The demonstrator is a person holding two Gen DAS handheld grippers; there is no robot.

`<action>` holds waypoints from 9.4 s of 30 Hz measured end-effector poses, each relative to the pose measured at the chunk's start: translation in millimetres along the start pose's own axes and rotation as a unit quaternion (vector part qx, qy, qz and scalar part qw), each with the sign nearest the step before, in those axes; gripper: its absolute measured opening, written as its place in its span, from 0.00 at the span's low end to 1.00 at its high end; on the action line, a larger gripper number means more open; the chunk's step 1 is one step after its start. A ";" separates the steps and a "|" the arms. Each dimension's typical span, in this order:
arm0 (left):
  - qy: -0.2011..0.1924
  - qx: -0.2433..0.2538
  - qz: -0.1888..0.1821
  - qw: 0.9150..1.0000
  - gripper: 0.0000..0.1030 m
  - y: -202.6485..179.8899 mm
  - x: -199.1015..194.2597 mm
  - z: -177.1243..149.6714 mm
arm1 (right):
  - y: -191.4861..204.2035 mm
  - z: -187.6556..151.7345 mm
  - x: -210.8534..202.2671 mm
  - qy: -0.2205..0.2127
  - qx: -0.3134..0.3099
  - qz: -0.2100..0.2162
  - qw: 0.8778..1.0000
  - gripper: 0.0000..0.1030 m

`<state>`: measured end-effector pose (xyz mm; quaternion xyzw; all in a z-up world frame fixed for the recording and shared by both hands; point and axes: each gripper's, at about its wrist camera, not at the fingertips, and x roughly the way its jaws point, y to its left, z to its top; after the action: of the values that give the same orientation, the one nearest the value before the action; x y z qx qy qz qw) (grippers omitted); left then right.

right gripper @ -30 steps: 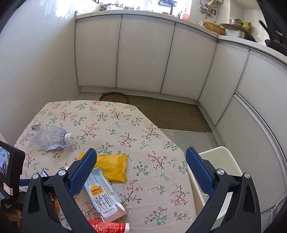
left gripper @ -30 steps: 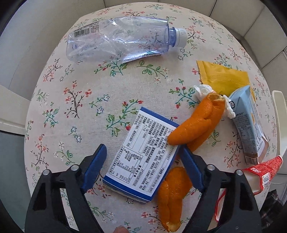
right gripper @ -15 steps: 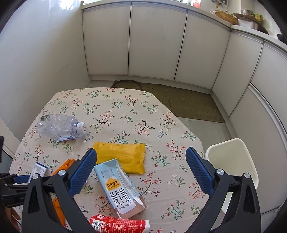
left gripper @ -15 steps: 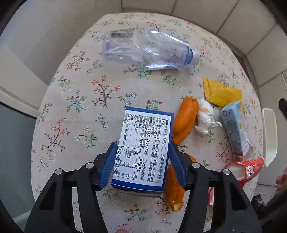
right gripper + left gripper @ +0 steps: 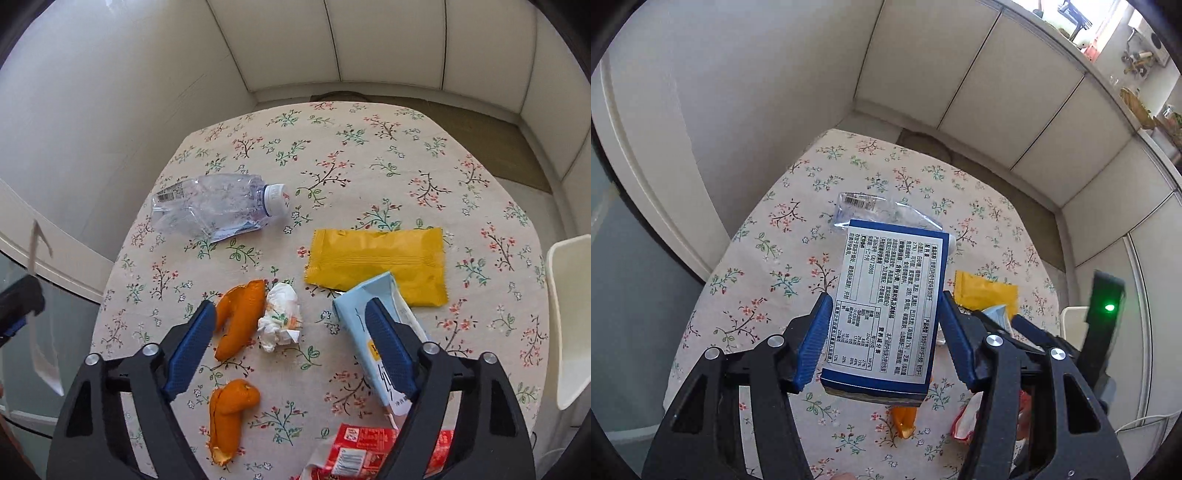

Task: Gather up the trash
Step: 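Grasp the white-and-blue printed box with the left tool while the right tool grasps the white tissue, then carry the printed box and tissue over the white bin and open both tools, then move both tools back over the table, then grasp the orange peel with the left tool while the right tool grasps the plastic bottle, then carry the plastic bottle over the white bin and open the right tool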

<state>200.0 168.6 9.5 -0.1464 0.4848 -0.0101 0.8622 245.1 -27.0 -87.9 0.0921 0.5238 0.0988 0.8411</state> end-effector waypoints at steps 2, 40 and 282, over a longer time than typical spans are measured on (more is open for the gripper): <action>0.002 0.002 -0.003 1.000 0.54 -2.2 1.5 -0.3 | 3.7 -1.5 14.8 0.022 0.002 0.003 1.000 0.56; -0.062 0.016 -0.052 0.997 0.54 -61.8 -16.9 -3.9 | -37.1 12.4 -91.1 -0.123 0.037 0.021 0.992 0.32; -0.079 -0.122 -0.035 0.989 0.19 32.0 -28.6 18.1 | 78.8 40.3 -34.9 -0.140 -0.241 -0.013 0.960 0.20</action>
<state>196.1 208.1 33.8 -0.2675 0.4072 0.0305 0.8727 260.8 37.6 -19.9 -0.1074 0.3628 0.1972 0.9044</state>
